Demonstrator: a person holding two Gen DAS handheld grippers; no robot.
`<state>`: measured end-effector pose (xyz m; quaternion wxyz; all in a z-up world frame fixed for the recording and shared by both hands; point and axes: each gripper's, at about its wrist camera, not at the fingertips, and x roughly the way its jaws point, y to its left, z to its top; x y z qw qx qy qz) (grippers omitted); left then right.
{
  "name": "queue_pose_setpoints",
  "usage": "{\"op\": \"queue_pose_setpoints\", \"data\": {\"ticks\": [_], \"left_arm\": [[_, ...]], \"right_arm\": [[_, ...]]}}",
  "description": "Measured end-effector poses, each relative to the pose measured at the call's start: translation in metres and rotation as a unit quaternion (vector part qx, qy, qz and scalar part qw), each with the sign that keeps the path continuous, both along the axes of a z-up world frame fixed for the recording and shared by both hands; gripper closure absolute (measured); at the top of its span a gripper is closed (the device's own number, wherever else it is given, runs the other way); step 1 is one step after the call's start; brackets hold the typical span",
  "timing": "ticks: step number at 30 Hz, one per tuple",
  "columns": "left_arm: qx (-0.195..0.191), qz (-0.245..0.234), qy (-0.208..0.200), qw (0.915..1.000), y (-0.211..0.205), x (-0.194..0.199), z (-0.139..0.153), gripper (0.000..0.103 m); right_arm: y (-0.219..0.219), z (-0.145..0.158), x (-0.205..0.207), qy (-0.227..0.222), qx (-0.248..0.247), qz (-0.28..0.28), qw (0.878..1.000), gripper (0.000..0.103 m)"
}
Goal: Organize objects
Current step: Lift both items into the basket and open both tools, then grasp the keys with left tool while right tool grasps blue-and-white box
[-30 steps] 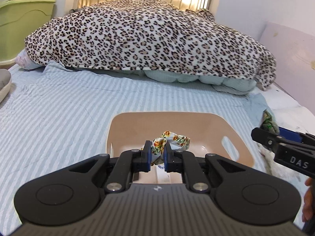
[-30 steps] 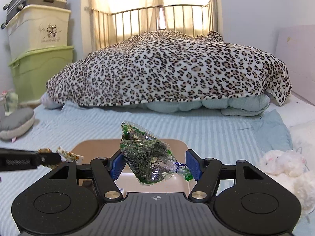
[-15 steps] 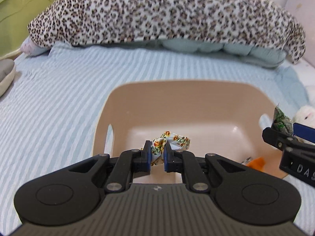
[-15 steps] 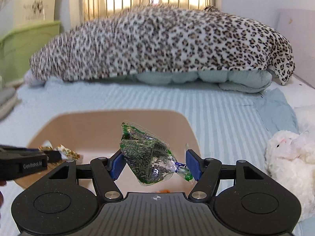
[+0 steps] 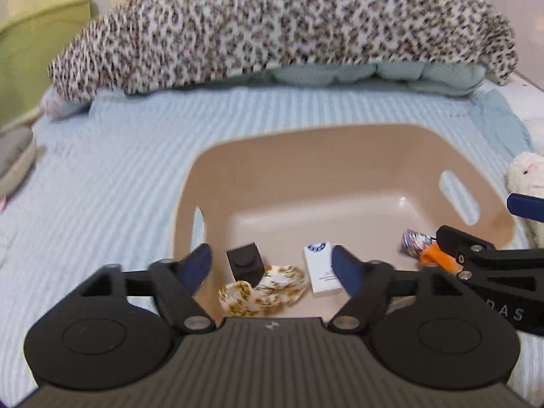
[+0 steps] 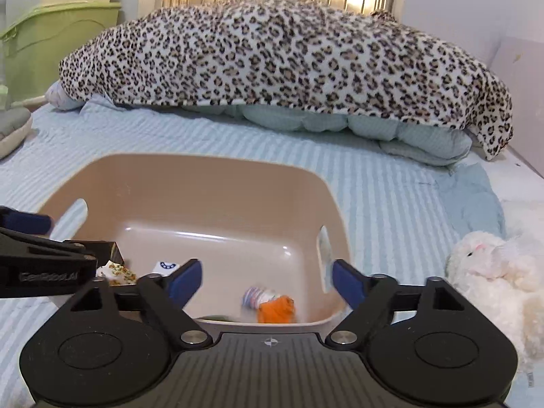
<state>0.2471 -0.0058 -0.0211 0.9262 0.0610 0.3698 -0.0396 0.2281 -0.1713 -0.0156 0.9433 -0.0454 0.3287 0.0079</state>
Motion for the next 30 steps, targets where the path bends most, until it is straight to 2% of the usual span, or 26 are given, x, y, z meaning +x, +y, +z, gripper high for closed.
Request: {"op": "queue_pose_setpoints", "data": {"ticks": [4, 8, 16, 23, 30], "left_arm": [[-0.005, -0.009, -0.013, 0.9999, 0.005, -0.019, 0.014, 0.020], [-0.022, -0.007, -0.011, 0.9997, 0.016, -0.034, 0.022, 0.017], [-0.023, -0.022, -0.013, 0.9994, 0.033, -0.057, 0.029, 0.015], [-0.022, -0.023, 0.038, 0.9988, 0.044, -0.059, 0.007, 0.013], [0.010, -0.021, 0.088, 0.9958, 0.046, -0.052, -0.030, 0.013]], "right_arm": [[-0.008, 0.012, -0.015, -0.010, 0.015, 0.003, 1.000, 0.005], [-0.009, 0.018, -0.032, -0.014, 0.008, 0.014, 1.000, 0.000], [-0.005, 0.007, -0.055, 0.013, -0.005, 0.041, 0.999, 0.000], [0.003, -0.024, -0.061, 0.064, -0.014, 0.058, 0.996, 0.000], [0.008, -0.057, -0.056, 0.122, 0.004, 0.060, 0.991, 0.000]]}}
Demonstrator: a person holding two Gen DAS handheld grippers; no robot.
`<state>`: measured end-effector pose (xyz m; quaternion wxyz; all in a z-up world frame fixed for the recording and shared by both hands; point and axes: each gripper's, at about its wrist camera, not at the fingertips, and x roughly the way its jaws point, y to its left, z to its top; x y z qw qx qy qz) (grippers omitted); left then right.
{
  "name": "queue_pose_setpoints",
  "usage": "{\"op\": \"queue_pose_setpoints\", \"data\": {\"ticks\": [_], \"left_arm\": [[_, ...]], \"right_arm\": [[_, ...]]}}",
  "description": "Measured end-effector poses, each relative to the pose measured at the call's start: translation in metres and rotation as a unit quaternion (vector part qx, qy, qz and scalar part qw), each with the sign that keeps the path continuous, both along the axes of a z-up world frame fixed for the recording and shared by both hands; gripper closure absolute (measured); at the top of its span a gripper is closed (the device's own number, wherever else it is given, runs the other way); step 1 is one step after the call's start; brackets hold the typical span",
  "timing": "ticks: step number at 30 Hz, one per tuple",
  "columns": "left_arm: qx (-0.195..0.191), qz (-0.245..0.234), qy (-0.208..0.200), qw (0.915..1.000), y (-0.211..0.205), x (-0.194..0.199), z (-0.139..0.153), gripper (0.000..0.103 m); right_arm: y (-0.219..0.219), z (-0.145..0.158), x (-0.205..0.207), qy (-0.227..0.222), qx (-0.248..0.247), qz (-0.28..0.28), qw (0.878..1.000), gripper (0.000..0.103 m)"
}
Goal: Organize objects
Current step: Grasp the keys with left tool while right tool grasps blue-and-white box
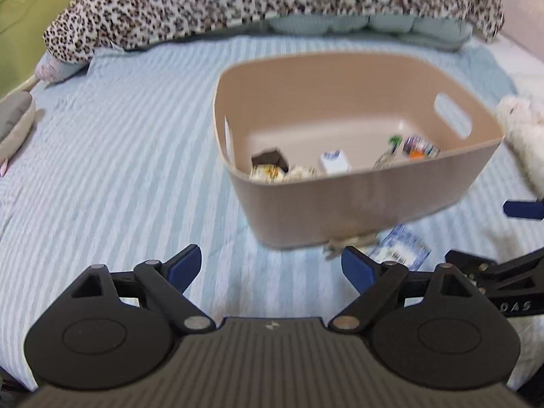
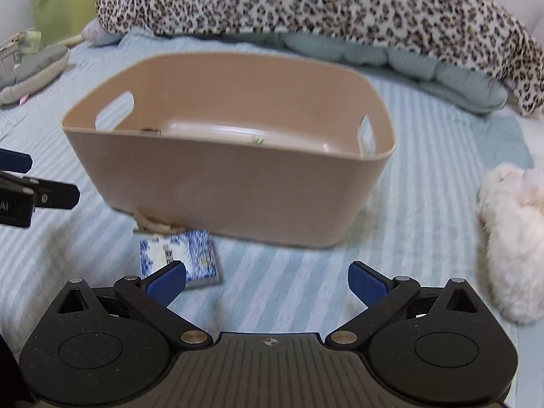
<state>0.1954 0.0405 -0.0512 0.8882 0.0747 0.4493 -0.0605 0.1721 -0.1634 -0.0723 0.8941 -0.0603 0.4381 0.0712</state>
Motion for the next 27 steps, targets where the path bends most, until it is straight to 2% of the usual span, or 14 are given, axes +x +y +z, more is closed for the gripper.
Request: {"op": "queue_pose_setpoints", "data": {"ticks": [3, 10, 16, 24, 27], "left_arm": [[0.010, 0.004, 0.021, 0.9997, 0.003, 0.003, -0.014, 0.013], [0.003, 0.017, 0.053, 0.9984, 0.010, 0.011, -0.027, 0.013], [0.006, 0.026, 0.060, 0.9979, 0.013, 0.016, -0.032, 0.013], [0.006, 0.026, 0.069, 0.9973, 0.012, 0.020, -0.039, 0.013], [0.009, 0.026, 0.069, 0.9972, 0.011, 0.021, -0.040, 0.013]], "right_arm": [[0.003, -0.010, 0.003, 0.012, -0.005, 0.001, 1.000, 0.000], [0.010, -0.029, 0.010, 0.041, 0.000, 0.017, 0.999, 0.000], [0.021, -0.040, 0.016, 0.059, 0.012, 0.029, 0.998, 0.000], [0.038, -0.043, 0.018, 0.057, 0.028, 0.050, 0.997, 0.000], [0.041, -0.045, 0.019, 0.068, 0.046, 0.056, 0.995, 0.000]]}}
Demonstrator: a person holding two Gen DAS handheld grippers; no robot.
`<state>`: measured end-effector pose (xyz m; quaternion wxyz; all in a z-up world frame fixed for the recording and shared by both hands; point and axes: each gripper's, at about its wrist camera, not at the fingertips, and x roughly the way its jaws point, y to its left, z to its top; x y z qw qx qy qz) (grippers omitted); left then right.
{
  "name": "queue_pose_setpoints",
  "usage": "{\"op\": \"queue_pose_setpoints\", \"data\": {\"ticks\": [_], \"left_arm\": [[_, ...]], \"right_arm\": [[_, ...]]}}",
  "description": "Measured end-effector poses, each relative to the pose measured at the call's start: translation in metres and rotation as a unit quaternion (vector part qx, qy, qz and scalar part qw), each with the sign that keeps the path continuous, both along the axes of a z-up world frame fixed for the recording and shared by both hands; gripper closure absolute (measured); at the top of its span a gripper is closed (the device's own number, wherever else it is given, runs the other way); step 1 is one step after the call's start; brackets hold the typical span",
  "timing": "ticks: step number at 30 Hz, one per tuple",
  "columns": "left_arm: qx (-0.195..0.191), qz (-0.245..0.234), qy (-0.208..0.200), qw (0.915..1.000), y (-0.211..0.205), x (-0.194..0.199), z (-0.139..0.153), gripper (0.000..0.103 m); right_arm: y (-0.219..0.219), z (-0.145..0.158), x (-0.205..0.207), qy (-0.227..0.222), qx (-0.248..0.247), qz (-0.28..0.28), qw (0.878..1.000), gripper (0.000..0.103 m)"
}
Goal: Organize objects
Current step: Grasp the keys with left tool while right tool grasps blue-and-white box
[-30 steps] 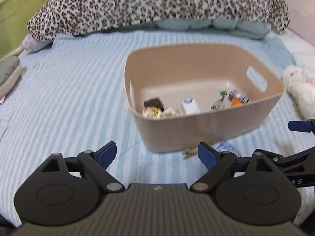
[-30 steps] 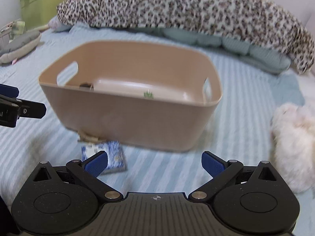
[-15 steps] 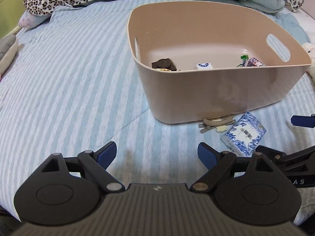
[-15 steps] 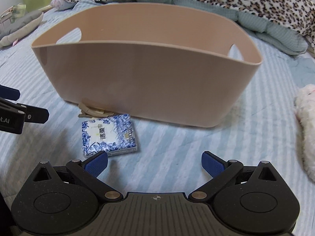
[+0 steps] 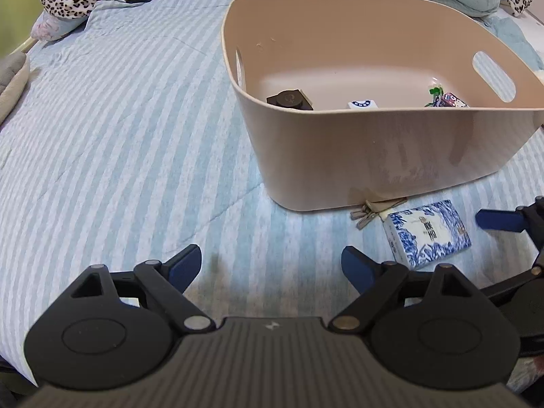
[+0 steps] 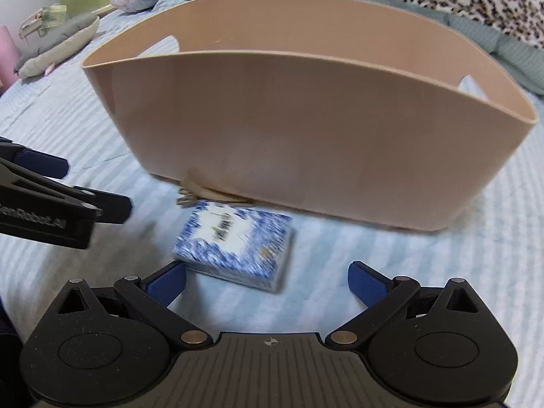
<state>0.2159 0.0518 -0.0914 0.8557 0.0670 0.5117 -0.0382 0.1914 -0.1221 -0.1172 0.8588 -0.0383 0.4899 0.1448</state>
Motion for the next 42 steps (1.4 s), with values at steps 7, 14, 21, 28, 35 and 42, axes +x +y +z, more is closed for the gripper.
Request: {"op": "queue_pose_setpoints", "data": {"ticks": [7, 14, 21, 28, 35, 42], "left_arm": [[0.004, 0.008, 0.001, 1.0000, 0.002, 0.001, -0.001, 0.013], [-0.016, -0.004, -0.014, 0.9998, -0.001, -0.002, -0.004, 0.013], [-0.038, -0.012, -0.027, 0.9988, -0.019, 0.008, -0.018, 0.013], [-0.071, -0.014, -0.030, 0.9969, -0.036, 0.019, -0.030, 0.013], [-0.078, 0.012, -0.046, 0.9958, -0.049, 0.025, -0.037, 0.012], [-0.063, 0.006, -0.048, 0.9968, -0.059, 0.019, -0.032, 0.029]], "right_arm": [[0.012, 0.002, -0.002, -0.007, 0.008, 0.008, 1.000, 0.000], [0.001, -0.002, 0.006, -0.021, -0.028, -0.042, 0.999, 0.005], [-0.033, 0.000, 0.007, -0.017, -0.026, -0.082, 0.996, 0.006], [-0.048, -0.001, 0.009, -0.025, -0.039, -0.082, 0.996, 0.006], [-0.055, -0.001, 0.013, -0.026, -0.037, -0.082, 0.996, 0.007], [-0.051, -0.007, 0.022, -0.032, -0.035, -0.087, 0.995, 0.015]]}}
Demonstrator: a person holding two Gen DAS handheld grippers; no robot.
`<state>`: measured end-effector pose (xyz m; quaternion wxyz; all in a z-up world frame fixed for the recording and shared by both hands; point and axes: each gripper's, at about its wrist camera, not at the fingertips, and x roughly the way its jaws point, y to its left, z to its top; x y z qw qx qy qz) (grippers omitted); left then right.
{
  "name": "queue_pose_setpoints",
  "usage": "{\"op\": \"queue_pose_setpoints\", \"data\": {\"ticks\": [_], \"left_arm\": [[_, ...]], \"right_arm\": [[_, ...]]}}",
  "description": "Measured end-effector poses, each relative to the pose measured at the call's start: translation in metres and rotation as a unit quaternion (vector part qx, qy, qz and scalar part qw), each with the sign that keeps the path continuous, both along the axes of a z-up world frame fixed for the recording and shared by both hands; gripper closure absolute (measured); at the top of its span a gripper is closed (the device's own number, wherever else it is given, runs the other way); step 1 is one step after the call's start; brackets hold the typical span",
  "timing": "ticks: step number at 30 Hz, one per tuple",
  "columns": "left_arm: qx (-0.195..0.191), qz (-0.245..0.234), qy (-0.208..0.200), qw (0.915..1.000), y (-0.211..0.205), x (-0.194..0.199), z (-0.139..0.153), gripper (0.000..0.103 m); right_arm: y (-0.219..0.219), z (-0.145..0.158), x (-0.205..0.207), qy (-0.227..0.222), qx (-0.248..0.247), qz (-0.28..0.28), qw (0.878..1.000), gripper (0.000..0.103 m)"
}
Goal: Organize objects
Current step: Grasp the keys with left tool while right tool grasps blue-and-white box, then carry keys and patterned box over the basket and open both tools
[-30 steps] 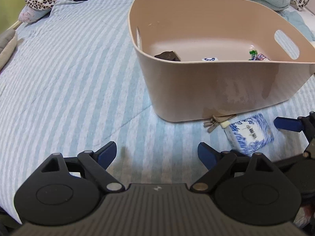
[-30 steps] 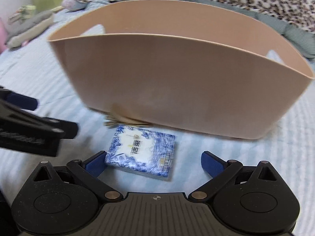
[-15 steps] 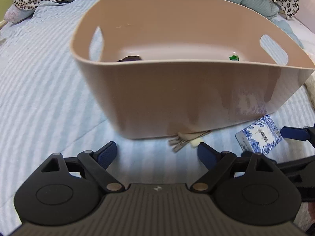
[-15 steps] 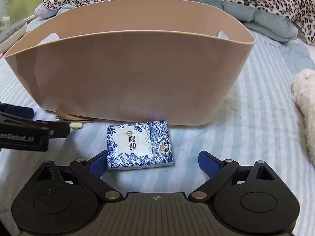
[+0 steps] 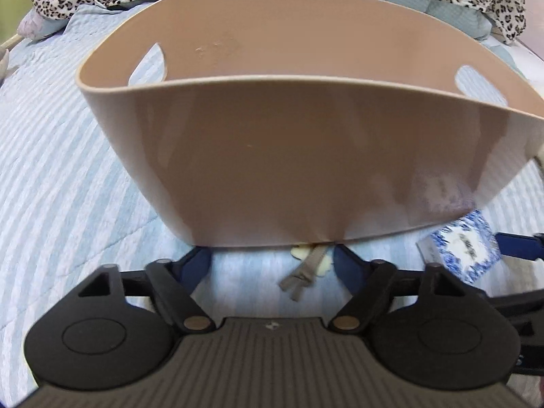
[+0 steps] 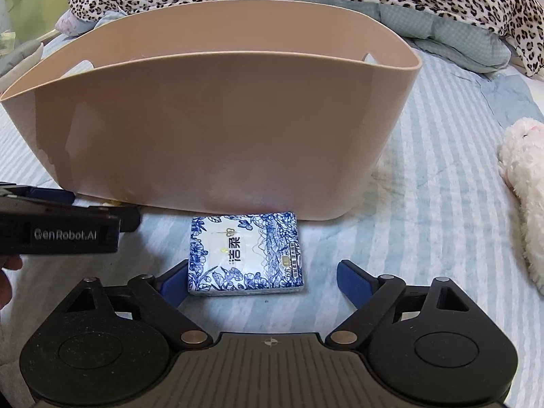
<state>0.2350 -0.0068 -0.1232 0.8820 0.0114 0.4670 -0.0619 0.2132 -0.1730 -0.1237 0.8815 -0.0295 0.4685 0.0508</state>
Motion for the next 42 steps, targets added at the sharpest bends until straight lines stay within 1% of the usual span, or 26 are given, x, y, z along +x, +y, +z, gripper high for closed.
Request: {"op": "queue_pose_setpoints", "data": {"ticks": [1, 2, 4, 6, 7, 8, 9, 10, 11, 12, 13, 18, 22, 34, 42], "left_arm": [[-0.003, -0.005, 0.002, 1.0000, -0.001, -0.001, 0.002, 0.035], [-0.004, -0.012, 0.002, 0.9999, -0.002, -0.001, 0.003, 0.040], [-0.002, -0.023, 0.004, 0.9997, -0.004, -0.002, 0.004, 0.045], [-0.003, -0.031, 0.006, 0.9995, -0.003, -0.004, 0.006, 0.051], [-0.006, -0.037, 0.008, 0.9993, -0.003, -0.004, 0.007, 0.058], [-0.007, -0.042, 0.009, 0.9991, -0.004, -0.005, 0.008, 0.061], [-0.007, -0.045, 0.008, 0.9989, -0.004, -0.005, 0.009, 0.061], [-0.007, -0.048, 0.007, 0.9988, -0.003, -0.005, 0.010, 0.062], [-0.006, -0.051, 0.008, 0.9987, -0.003, -0.005, 0.011, 0.067], [-0.006, -0.052, 0.009, 0.9986, 0.002, -0.008, 0.006, 0.068], [-0.008, -0.052, 0.011, 0.9986, 0.003, -0.007, 0.006, 0.075], [-0.014, -0.056, 0.015, 0.9982, 0.011, -0.013, 0.006, 0.078], [-0.014, -0.063, 0.015, 0.9978, 0.013, -0.015, 0.009, 0.084], [-0.019, -0.067, 0.023, 0.9973, 0.032, -0.028, 0.020, 0.085], [-0.016, -0.074, 0.020, 0.9969, 0.052, -0.052, 0.040, 0.084]], "right_arm": [[0.001, 0.000, 0.005, -0.001, 0.000, 0.001, 1.000, 0.016], [0.001, 0.000, 0.006, -0.002, 0.000, 0.002, 1.000, 0.018], [0.001, -0.002, 0.006, -0.003, 0.000, 0.006, 1.000, 0.021], [0.000, -0.001, 0.009, -0.003, 0.002, 0.011, 1.000, 0.029], [0.001, 0.000, 0.007, -0.004, 0.003, 0.013, 1.000, 0.033], [0.002, 0.000, 0.008, -0.005, 0.004, 0.017, 1.000, 0.040], [0.003, 0.002, 0.004, -0.005, 0.005, 0.018, 1.000, 0.042], [0.003, 0.002, 0.003, -0.006, 0.005, 0.020, 1.000, 0.042], [0.003, 0.003, 0.002, -0.006, 0.004, 0.022, 1.000, 0.043], [0.003, 0.002, 0.002, -0.006, 0.005, 0.023, 1.000, 0.043], [0.002, 0.002, 0.002, -0.006, 0.007, 0.023, 1.000, 0.043], [0.007, 0.005, -0.010, -0.005, 0.006, 0.027, 1.000, 0.043], [0.008, 0.008, -0.015, -0.003, 0.006, 0.028, 1.000, 0.043], [-0.002, 0.016, -0.032, -0.004, 0.006, 0.026, 1.000, 0.043], [0.005, 0.043, -0.052, -0.027, 0.016, 0.043, 0.999, 0.043]]}}
